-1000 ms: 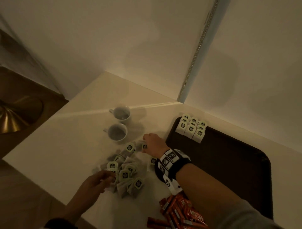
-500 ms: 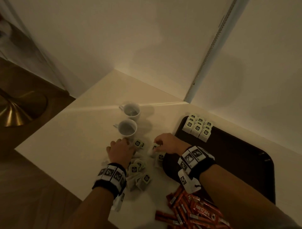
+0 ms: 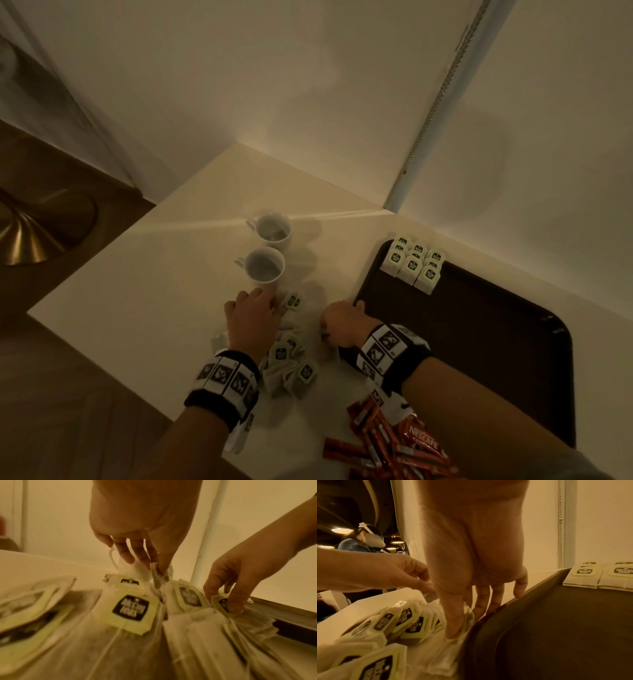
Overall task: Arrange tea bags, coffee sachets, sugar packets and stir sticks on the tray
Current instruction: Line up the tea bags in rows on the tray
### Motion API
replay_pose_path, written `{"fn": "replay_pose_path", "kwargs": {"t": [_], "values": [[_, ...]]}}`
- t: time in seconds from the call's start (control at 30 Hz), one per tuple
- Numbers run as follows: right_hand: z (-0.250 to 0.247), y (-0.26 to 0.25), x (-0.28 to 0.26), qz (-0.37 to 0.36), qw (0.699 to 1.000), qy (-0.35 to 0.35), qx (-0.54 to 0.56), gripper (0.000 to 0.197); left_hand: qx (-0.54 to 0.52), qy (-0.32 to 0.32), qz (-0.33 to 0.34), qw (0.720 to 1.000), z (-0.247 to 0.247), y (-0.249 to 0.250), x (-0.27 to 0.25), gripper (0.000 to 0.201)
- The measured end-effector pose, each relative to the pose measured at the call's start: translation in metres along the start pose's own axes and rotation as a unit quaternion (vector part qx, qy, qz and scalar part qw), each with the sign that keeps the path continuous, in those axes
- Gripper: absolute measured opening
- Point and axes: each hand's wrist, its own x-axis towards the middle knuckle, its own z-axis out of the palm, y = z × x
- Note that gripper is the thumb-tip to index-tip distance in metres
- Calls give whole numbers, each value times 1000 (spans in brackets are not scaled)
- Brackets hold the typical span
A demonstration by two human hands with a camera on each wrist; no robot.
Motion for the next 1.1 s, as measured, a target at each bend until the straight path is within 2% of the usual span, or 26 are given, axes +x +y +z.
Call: {"fn": "replay_pose_path", "kwargs": {"t": [0.07,0.17,0.27,0.33,0.47,0.53,0.6,0.63,0.67,0.73,0.8,0.83,0.87,0.93,1.0,1.07,1.1], "values": [[-1,-1,0,-36,999,11,32,23,-112,18,41,993,-4,3,-4,17],[-6,0,-3,-74,994,29,74,27,-279,-21,23,960,-16,13,-5,15],[-10,2,-7,-82,990,55,105,29,-455,-99,-40,884,-31,25,-2,13],[-10,2,-10,-90,987,55,119,26,-519,-117,-65,844,-41,33,-1,11],[-14,2,-15,-108,980,50,157,23,-606,-150,-98,775,-52,36,0,42],[-20,3,-18,-123,980,39,149,28,-656,-169,-117,727,-55,35,-1,50],[-23,4,-21,-134,985,1,110,32,-694,-180,-142,682,-58,33,-1,44],[-22,4,-23,-136,986,-18,91,33,-702,-181,-151,672,-59,32,-1,34],[-21,4,-26,-138,987,-29,83,34,-699,-181,-155,674,-60,32,-2,23],[-22,6,-32,-148,981,-13,128,32,-655,-197,-139,716,-59,29,-2,10],[-33,8,-40,-158,961,39,223,27,-566,-242,-97,782,-55,26,-3,23],[-41,8,-43,-165,946,70,271,25,-518,-276,-73,806,-53,25,-5,29],[-48,8,-47,-177,926,98,317,22,-479,-312,-50,819,-52,26,-7,33],[-61,6,-52,-210,890,129,385,20,-444,-366,-20,818,-48,28,-11,33],[-65,5,-53,-223,868,142,420,24,-470,-375,-22,799,-49,31,-11,16],[-63,9,-50,-200,866,157,431,31,-510,-362,-35,779,-52,29,-9,13],[-59,12,-48,-184,877,165,413,32,-523,-347,-41,777,-54,27,-8,16]]}}
